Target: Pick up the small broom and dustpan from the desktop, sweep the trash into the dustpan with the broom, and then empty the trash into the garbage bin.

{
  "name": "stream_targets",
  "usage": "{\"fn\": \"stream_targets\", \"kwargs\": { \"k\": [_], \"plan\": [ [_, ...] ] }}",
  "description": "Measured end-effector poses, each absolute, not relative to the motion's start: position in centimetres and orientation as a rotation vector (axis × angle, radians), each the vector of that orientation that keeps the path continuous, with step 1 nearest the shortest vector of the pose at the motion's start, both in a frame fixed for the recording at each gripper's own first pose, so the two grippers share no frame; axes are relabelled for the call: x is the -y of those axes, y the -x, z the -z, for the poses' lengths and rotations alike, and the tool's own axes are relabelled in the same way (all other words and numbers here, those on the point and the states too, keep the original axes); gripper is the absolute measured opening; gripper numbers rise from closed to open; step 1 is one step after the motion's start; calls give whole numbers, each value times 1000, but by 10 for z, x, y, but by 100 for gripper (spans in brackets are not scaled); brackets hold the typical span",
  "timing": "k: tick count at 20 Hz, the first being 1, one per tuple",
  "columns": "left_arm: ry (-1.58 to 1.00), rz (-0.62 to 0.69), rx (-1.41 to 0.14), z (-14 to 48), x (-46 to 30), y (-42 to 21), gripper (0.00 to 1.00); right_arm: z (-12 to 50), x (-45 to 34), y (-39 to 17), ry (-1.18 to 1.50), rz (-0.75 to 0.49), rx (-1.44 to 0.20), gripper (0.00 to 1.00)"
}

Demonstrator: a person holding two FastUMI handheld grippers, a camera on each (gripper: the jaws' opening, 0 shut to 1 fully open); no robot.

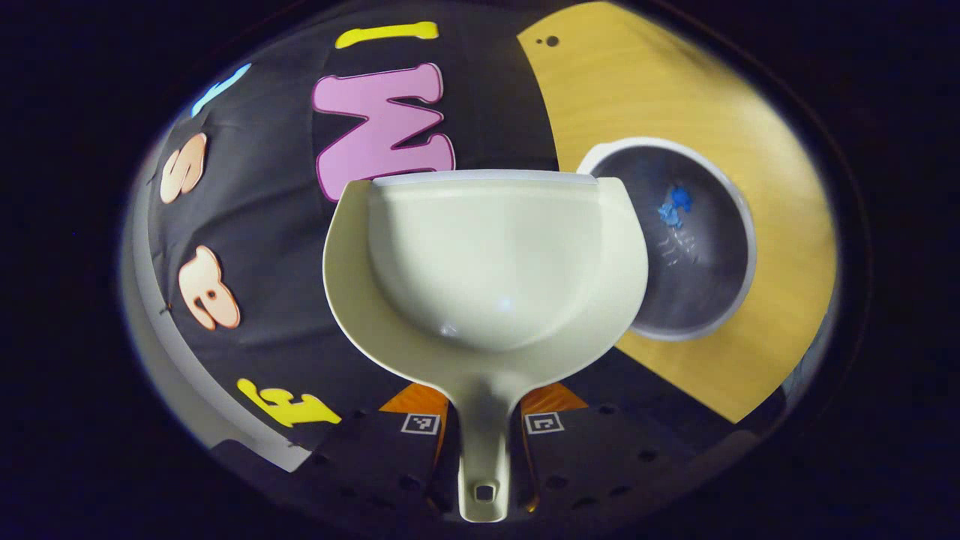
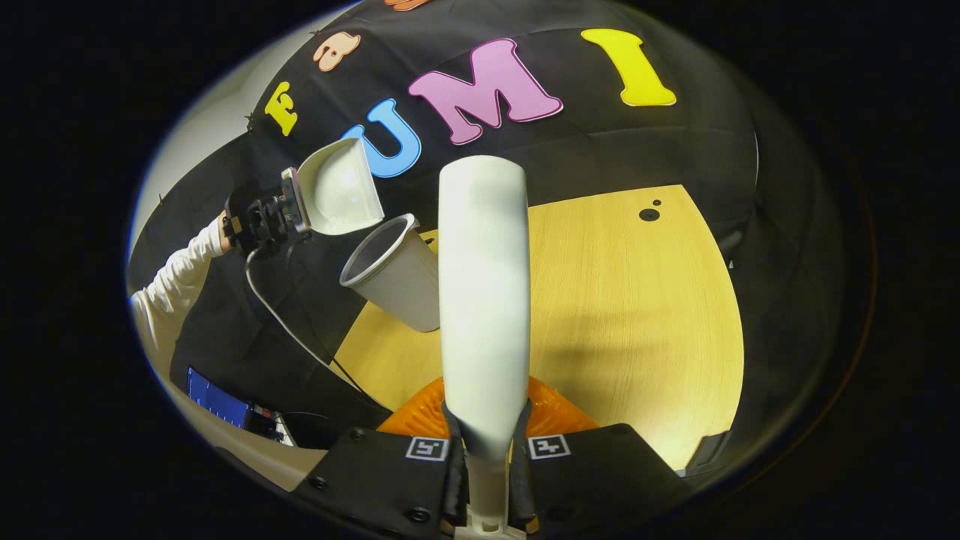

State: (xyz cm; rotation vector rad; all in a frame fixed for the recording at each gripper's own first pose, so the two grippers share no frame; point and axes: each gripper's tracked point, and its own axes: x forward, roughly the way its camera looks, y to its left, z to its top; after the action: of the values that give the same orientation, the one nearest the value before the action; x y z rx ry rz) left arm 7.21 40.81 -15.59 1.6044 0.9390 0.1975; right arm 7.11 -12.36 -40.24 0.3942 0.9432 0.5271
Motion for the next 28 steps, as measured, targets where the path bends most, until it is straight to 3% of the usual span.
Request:
{"fn": "stream_targets", "kwargs": {
  "k": [7,13,20,28],
  "plan": [
    [-964,-80,-929,232,-300,-54,25,403,111,-109,-436,-460,-966,24],
    [-511,78,-937,318,-173,-35,25,422,132,-146,-476,-287,-1014,24],
    [-296,-10,-1059,423,-129,7,24,502,141,-121,-392,-144,-1211,24],
    [-146,-25,-1379,559,-121,82,25,601,116,-85,-247,-79,-1464,25]
  ]
}}
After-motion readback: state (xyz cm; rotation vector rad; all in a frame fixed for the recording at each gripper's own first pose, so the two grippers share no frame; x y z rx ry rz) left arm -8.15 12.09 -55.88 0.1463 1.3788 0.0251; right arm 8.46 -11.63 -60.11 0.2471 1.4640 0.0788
